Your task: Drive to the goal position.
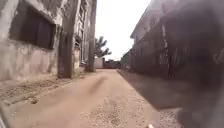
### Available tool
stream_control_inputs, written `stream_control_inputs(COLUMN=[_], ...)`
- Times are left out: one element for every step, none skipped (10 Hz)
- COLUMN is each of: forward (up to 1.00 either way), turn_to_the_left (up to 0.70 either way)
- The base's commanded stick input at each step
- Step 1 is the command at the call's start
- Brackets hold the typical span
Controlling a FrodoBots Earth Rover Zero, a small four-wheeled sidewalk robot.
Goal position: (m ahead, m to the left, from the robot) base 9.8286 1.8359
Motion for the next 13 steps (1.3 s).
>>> stream_control_inputs(forward=[0.6,0.6,0.6,0.6,0.6,0.6,0.6,0.6,0.6,0.6,0.6,0.6,0.6], turn_to_the_left=[0.0,0.0,0.0,0.0,0.0,0.0,0.0,0.0,0.0,0.0,0.0,0.0,0.0])
